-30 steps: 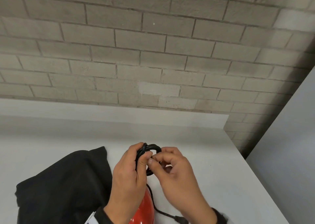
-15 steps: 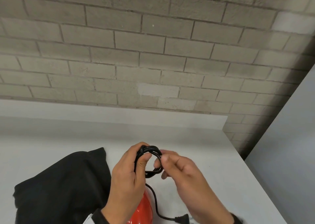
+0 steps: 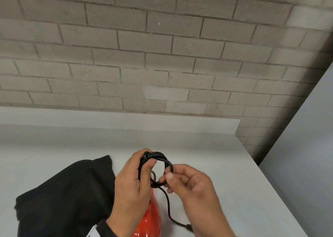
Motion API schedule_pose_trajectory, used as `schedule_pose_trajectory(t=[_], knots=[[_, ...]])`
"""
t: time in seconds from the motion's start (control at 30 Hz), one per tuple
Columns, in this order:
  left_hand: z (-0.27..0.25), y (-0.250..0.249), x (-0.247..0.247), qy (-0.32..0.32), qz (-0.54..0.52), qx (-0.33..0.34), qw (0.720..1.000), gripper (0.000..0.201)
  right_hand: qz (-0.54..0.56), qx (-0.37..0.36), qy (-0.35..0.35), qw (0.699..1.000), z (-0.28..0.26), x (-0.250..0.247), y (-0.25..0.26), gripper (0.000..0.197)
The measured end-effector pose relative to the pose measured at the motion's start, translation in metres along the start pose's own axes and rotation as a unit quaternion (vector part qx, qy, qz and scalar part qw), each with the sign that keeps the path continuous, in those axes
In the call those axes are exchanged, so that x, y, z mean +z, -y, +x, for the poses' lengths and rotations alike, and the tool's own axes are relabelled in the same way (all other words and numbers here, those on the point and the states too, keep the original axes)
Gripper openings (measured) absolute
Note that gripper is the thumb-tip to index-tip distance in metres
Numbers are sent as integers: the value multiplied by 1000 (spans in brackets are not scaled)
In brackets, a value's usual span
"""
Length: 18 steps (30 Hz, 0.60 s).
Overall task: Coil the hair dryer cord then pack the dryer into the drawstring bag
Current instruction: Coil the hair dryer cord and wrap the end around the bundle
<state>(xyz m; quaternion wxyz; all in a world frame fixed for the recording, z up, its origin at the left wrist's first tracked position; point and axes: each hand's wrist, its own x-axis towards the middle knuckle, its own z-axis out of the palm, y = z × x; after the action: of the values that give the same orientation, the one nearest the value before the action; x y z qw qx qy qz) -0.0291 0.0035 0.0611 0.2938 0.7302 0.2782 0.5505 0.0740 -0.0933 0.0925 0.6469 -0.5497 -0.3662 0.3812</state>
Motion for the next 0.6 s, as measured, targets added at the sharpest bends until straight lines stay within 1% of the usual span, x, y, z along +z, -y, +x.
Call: schedule_pose_trajectory(t=[0.03,0.1,0.13,0.17,0.2,0.23,0.3,0.33,0.37,0.4,0.43,0.47,0.5,0.57,0.6], knots=[[0,1,0,-1,-2,1,1000,12,102,53,37,993,3,-4,8,7],[1,1,2,0,-10,1,1000,20,283,138,90,945,6,-11,22,17],[0,2,3,1,-10,-2,1000,23,333,159,99,924,6,-13,26,19],[0,1,3,2,-11,-7,1000,20,353,161,97,917,6,-14,26,21],[1,1,4,1,-11,-10,1000,17,347,143,92,922,6,-13,24,27],[2,1,3,1,-11,-11,1000,15,328,112,89,934,7,-11,19,36],[3,0,2,1,-12,-15,1000,15,249,14,96,964,7,-8,3,54],[3,1,2,1,-11,-18,1000,14,175,-41,98,979,6,-7,-7,58],[3,2,1,-1,-9,-25,1000,14,81,-92,97,988,4,-7,-19,58],[3,3,1,-6,-10,-35,999,12,-25,-139,84,986,2,-7,-31,55],[3,4,1,-10,-15,-43,999,10,-122,-182,62,974,0,-5,-41,52],[3,4,1,-11,-21,-48,999,10,-191,-224,39,955,-1,-3,-49,47],[3,4,1,-9,-26,-48,998,10,-225,-261,19,938,-2,0,-56,41],[2,3,1,-1,-28,-41,999,11,-231,-311,-10,922,0,2,-61,20],[2,2,1,2,-26,-38,999,13,-227,-331,-24,916,1,1,-60,14]])
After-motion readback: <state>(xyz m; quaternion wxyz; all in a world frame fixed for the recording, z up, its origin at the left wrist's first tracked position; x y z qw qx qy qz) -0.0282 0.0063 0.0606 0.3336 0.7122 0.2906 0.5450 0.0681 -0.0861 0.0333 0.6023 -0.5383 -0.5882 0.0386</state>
